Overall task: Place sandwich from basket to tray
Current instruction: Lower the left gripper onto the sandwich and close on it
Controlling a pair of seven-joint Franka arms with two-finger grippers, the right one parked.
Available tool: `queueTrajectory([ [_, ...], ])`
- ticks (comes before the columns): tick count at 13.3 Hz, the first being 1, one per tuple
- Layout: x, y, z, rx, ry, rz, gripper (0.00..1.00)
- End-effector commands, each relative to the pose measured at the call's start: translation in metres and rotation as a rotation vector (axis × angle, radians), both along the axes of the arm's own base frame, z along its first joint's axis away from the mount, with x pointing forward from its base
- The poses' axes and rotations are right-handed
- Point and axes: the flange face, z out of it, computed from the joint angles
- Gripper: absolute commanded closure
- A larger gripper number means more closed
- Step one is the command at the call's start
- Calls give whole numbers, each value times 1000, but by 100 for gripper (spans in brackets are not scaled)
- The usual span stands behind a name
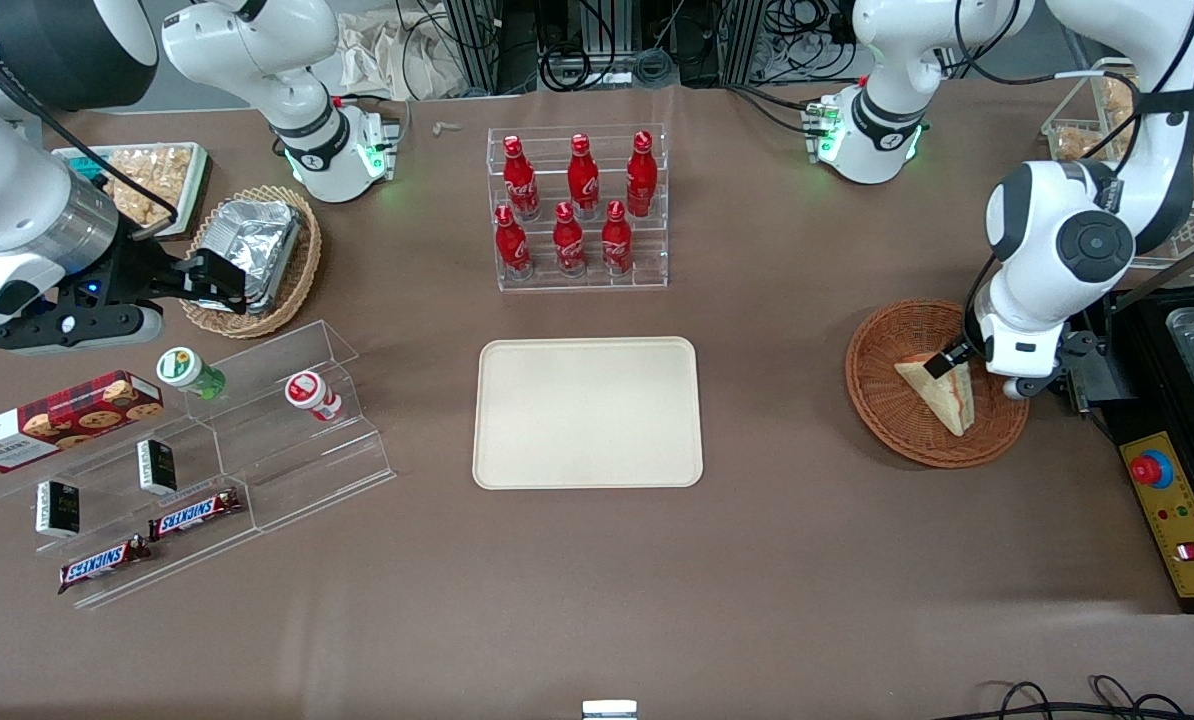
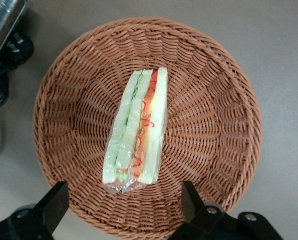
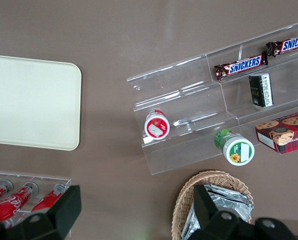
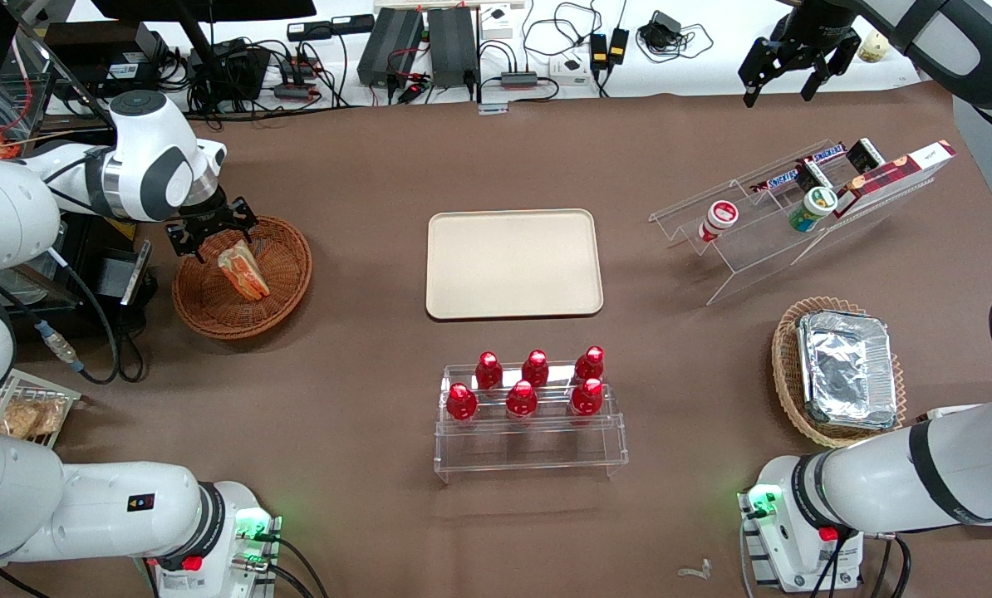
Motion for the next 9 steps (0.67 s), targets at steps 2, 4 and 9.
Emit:
queueTrajectory([
  [2, -3, 3, -24, 18, 5, 9, 0],
  [4, -4, 6, -32, 18, 10, 10, 0],
  [9, -14, 19, -66, 26, 4, -5, 0],
])
